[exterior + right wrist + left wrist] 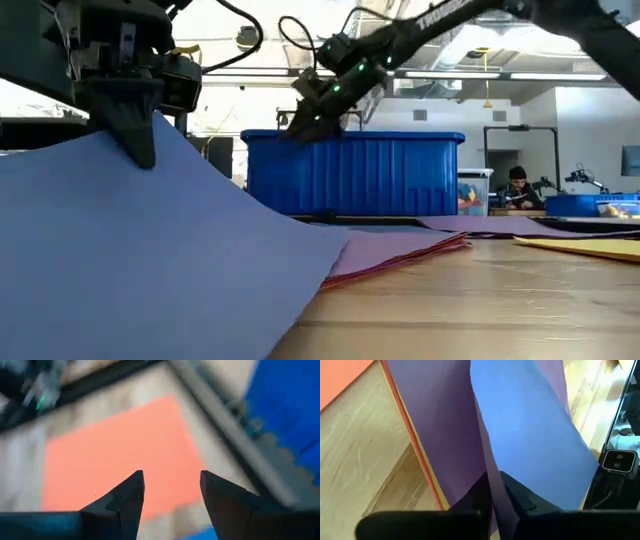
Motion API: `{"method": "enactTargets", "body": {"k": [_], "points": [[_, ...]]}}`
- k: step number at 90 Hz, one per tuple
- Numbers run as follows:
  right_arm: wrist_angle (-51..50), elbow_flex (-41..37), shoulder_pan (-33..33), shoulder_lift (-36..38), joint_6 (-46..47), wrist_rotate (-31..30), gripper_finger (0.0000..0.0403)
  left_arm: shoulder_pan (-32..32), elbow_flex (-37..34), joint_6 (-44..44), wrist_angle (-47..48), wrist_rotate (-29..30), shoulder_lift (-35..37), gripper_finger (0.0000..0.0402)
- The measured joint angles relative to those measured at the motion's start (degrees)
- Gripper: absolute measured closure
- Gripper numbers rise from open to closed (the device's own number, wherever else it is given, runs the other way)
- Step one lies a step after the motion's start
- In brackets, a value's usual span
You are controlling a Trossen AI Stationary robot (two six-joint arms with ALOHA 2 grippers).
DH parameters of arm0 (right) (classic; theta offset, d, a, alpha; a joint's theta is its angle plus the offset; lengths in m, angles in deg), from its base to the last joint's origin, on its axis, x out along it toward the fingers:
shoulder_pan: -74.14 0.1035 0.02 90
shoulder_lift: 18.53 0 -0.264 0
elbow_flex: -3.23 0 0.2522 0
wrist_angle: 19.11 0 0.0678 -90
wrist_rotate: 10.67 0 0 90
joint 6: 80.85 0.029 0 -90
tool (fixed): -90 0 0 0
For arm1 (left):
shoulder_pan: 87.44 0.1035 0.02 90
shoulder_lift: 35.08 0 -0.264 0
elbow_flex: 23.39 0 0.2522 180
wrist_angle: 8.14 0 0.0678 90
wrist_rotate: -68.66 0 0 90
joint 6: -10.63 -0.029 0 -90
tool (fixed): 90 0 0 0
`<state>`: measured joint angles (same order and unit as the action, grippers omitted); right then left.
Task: Organize paper
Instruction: Stack the blue paper on top of the other blue papers
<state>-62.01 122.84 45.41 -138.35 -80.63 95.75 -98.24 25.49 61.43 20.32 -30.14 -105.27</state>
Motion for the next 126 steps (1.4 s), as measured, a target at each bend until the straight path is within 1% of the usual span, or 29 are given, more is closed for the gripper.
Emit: {"method": "enactTargets", "body": {"k": [9,17,27,37,54,59,68,75,82,91,97,104,112,120,126], "points": [[-6.39,0.0,1.85,1.34,0.01,4.53,0.0228,0.0,0.0,-0.21,-0.04,0.02,0.0,0.0393],[-12.18,-0.03,4.27,1.59,-0.13,7.3,0.0231,0.0,0.0,-1.28,-0.06,0.02,0.0,0.0393],[-15.58,-1.96,8.19,1.52,-0.59,7.77,0.0232,0.0,0.0,-5.33,-0.18,0.09,0.0,0.0393],[-17.05,-3.93,11.98,1.48,2.43,7.85,0.0232,0.0,-0.01,-11.3,-0.24,0.15,0.0,0.0393],[-17.08,-6.23,18.57,1.44,8.4,7.79,0.0232,0.0,0.0,-24.3,-0.2,-0.23,0.0,0.04],[-16.89,-6.27,20.49,1.41,8.75,7.65,0.0232,0.0,-0.01,-27.93,-0.21,-0.51,0.0,0.0401],[-16.94,-6.27,23.4,1.41,8.75,4.04,0.0232,0.0,-0.02,-32.67,-0.6,-0.75,0.0,0.0401],[-17.82,-6.29,24.28,1.63,8.73,3.16,0.0232,0.0,0.0,-35.11,-1.3,-1.62,0.0,0.0401],[-17.75,-6.32,24.73,2.02,8.78,3.03,0.0232,0.0,-0.02,-36.69,-1.67,-2.87,0.0,0.0401],[-17.82,-6.29,25.45,2.13,8.82,3.17,0.0232,-0.07,0.0,-38.19,-2.18,-3.07,0.0,0.0401],[-17.63,-6.32,26.23,2.11,9.35,5.24,0.0232,-0.07,-0.01,-38.63,-2.35,-3.05,0.0,0.0401],[-15.23,-6.32,27.61,2.11,10.79,7.49,0.0232,-0.07,0.0,-38.66,-2.5,-2.93,0.0,0.0402],[-12.13,-6.32,29.69,2.11,11.18,7.47,0.0232,-0.07,-0.01,-38.68,-3.29,-2.91,0.0,0.0402],[-8.63,-6.23,31.52,1.15,11.22,3.97,0.0233,-0.09,-0.01,-38.44,-5.38,-2.91,0.01,0.0402],[-8.48,-6.27,32.47,0.44,12.04,0.61,0.0237,-0.09,0.2,-38.33,-5.96,-2.89,0.04,0.0402]]}}
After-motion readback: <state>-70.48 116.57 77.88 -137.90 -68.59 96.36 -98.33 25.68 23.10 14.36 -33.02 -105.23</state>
